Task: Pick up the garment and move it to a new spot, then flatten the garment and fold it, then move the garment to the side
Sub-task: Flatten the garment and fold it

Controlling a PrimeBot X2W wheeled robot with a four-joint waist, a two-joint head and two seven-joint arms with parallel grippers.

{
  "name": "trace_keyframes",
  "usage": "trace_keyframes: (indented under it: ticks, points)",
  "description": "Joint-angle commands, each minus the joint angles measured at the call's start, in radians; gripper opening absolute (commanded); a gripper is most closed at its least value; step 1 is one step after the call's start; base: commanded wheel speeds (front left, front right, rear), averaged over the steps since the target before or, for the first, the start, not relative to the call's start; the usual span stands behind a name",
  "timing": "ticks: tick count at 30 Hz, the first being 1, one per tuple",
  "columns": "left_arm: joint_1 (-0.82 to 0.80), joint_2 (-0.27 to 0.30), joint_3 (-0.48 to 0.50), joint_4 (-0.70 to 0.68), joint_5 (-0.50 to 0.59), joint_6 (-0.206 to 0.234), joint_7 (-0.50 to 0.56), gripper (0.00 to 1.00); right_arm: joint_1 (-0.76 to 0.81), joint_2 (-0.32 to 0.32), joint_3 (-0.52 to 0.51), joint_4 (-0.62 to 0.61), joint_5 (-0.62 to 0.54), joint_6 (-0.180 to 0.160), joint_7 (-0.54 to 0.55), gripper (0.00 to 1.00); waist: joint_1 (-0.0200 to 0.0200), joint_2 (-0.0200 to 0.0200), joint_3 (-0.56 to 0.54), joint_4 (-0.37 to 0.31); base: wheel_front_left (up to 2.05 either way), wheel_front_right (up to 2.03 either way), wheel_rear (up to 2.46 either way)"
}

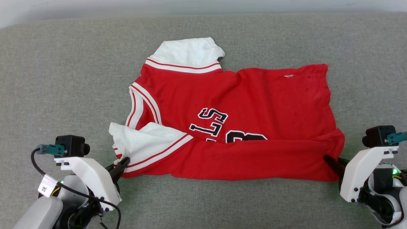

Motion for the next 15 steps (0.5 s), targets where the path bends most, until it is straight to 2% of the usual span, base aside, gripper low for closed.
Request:
trace_keyframes:
  ticks: [1,9,15]
  points:
    - [0.009,-0.005,0.001,0.003,0.007,-0.005,-0.013,0.0,0.016,0.018,0.027,0.029,0.004,0.003,0.003,0.0,0.0,0.0,-0.007,0.001,0.0,0.0,0.0]
    - [0.048,-0.015,0.001,0.011,0.029,-0.001,-0.073,0.0,0.037,-0.028,0.003,-0.019,-0.001,0.001,-0.043,0.0,0.0,0.0,-0.096,0.004,0.0,0.0,0.0]
    - [0.146,-0.006,0.002,-0.014,0.018,0.032,-0.086,0.0,0.116,-0.031,-0.015,-0.083,-0.007,0.001,-0.021,0.0,0.0,0.0,-0.19,0.011,0.0,0.0,0.0]
